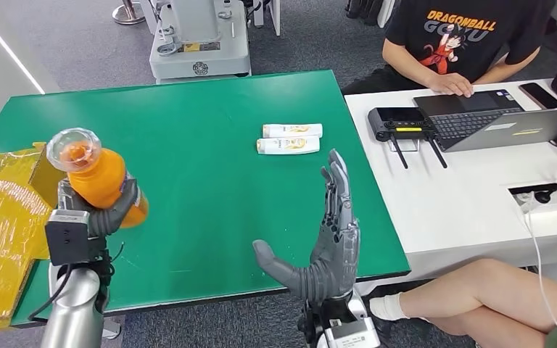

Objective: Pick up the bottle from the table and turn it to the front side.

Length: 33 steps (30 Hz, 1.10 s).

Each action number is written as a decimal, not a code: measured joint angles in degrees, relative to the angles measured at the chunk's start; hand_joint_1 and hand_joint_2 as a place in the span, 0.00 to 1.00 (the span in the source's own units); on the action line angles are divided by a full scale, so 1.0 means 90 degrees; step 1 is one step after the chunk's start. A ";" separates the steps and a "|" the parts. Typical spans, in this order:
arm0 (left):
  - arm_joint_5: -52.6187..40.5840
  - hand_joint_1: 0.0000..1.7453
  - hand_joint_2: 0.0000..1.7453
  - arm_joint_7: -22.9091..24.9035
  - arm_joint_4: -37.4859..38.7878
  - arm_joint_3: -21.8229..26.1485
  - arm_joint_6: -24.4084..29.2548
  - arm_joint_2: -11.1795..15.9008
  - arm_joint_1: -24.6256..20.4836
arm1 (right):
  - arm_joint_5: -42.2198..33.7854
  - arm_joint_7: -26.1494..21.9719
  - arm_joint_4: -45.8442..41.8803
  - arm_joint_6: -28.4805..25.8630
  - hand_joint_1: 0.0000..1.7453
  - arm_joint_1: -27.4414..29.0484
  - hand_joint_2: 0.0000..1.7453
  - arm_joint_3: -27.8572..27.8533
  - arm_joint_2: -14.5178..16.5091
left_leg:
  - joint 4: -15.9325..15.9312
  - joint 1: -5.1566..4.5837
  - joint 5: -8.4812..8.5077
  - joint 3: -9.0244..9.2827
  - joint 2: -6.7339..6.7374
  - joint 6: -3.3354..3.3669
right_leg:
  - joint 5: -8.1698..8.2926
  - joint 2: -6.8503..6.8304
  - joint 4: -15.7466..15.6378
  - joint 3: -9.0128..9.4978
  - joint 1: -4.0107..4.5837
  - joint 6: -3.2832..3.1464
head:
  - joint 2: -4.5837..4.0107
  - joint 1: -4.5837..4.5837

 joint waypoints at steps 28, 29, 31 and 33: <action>-0.4819 1.00 1.00 0.0169 0.3603 -0.0701 0.1237 0.2348 -0.1856 | -0.0004 -0.0157 -0.0208 0.0065 0.00 0.0353 1.00 0.0023 -0.0172 | -0.0001 0.0003 -0.0003 0.0006 0.0042 -0.0018 | 0.0006 0.0041 0.0003 -0.0006 0.0001 -0.0014 | 0.0000 0.0003; -0.4907 1.00 1.00 0.0204 0.3668 -0.0727 0.1338 0.2385 -0.1858 | -0.0008 -0.0156 -0.0211 0.0066 0.00 0.0357 1.00 0.0029 -0.0180 | -0.0001 0.0003 -0.0003 0.0006 0.0042 -0.0018 | 0.0006 0.0041 0.0003 -0.0007 0.0002 -0.0014 | 0.0000 0.0003; -0.5066 1.00 1.00 0.0263 0.3789 -0.0763 0.1487 0.2442 -0.1852 | -0.0021 -0.0157 -0.0214 0.0078 0.00 0.0360 1.00 0.0052 -0.0197 | -0.0002 0.0004 -0.0003 0.0006 0.0041 -0.0018 | 0.0006 0.0040 0.0003 -0.0006 0.0003 -0.0015 | 0.0000 0.0004; -0.5255 1.00 1.00 0.0332 0.3912 -0.0779 0.1639 0.2491 -0.1833 | -0.0041 -0.0161 -0.0214 0.0100 0.00 0.0361 1.00 0.0082 -0.0217 | -0.0003 0.0005 -0.0003 0.0006 0.0042 -0.0019 | 0.0005 0.0040 0.0004 -0.0006 0.0004 -0.0016 | 0.0000 0.0004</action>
